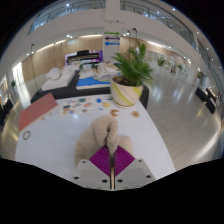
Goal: Fold towel
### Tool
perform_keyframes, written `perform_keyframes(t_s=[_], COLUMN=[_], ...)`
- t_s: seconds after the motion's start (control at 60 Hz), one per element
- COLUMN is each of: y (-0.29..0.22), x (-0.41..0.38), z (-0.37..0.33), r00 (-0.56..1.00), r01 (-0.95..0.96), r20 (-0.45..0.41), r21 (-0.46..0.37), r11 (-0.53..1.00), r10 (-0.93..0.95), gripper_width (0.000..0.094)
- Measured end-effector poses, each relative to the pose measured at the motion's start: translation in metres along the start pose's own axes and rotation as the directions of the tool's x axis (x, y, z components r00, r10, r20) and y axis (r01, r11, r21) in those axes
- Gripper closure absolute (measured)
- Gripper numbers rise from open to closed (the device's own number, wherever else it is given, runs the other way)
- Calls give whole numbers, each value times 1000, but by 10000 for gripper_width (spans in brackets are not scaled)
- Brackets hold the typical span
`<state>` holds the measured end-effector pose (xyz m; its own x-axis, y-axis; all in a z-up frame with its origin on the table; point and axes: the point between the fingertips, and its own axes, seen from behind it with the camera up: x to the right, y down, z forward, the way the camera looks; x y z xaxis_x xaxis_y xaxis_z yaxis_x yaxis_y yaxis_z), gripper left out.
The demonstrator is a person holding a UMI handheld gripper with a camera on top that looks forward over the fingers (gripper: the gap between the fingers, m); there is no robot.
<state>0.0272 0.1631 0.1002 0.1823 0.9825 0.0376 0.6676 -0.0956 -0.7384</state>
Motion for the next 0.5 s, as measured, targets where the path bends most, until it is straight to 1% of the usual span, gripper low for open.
perform_keyframes(t_s=[0.05,0.15,0.2,0.217,0.233,0.267,0.317,0.417,0.5], y=[9,34,32,33,30,25,20,22,31], x=[30,57,72,76,81,89,95,91,91], z=[17,40,32,30,24,9,-23,-99,-159], r00=[999,1000,1000,999,999,999,999,1000,998], r01=[19,23,20,19,20,19,8,-11,-28], r20=[-30,-17,-22,-28,-36,-46,-53,-27,-57], r21=[-10,-77,-72,-64,-56,-41,-33,-35,-54], r11=[1000,997,997,998,998,999,999,999,998], r10=[-20,-24,-21,-21,-22,-21,-10,11,25], gripper_width=[892,379,122,134,125,71,80,91,88])
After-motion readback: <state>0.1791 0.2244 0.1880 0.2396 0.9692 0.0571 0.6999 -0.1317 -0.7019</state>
